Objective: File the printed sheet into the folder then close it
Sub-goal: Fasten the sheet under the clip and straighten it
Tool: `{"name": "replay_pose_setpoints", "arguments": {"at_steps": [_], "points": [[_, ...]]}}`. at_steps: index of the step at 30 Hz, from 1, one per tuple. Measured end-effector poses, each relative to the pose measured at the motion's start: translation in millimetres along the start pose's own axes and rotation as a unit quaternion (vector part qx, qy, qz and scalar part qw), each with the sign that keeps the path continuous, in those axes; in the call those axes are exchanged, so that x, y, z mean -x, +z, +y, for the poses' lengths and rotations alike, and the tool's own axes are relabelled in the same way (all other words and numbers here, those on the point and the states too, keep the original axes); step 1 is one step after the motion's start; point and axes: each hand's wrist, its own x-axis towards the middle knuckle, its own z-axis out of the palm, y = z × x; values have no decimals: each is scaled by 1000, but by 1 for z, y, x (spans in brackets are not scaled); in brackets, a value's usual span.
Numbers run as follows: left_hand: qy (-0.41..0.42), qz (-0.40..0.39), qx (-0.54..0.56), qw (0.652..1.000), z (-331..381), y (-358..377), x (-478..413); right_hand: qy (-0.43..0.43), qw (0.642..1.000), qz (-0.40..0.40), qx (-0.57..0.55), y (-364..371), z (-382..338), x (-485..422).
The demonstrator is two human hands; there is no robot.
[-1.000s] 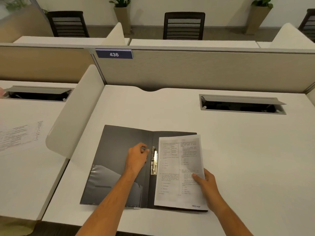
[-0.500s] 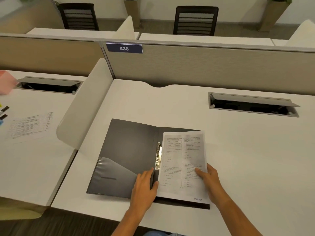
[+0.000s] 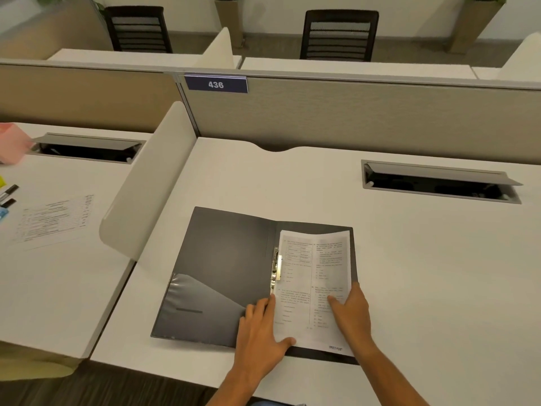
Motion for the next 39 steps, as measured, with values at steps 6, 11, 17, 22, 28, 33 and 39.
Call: {"name": "replay_pose_setpoints", "arguments": {"at_steps": [6,11,17,22,28,33,39], "points": [[17,-5,-36,999,-1,10,2,-18,987,45,153,1,-1,0],[34,-5,-55,998,-4,11,3,-13,990,27,134,-7,1,-6],[41,-3,-61,997,-6,13,4,2,995,32,93,-18,1,-16],[52,-6,-78,996,-7,11,5,10,998,29,51,-22,1,-29],[43,-24,-81,995,-4,8,6,59,997,49,-4,-35,1,-49],[38,-26,-77,996,-1,6,8,74,997,10,-13,-35,3,-52],[29,-58,-73,995,1,6,8,66,998,-4,-5,-37,0,-60]]}}
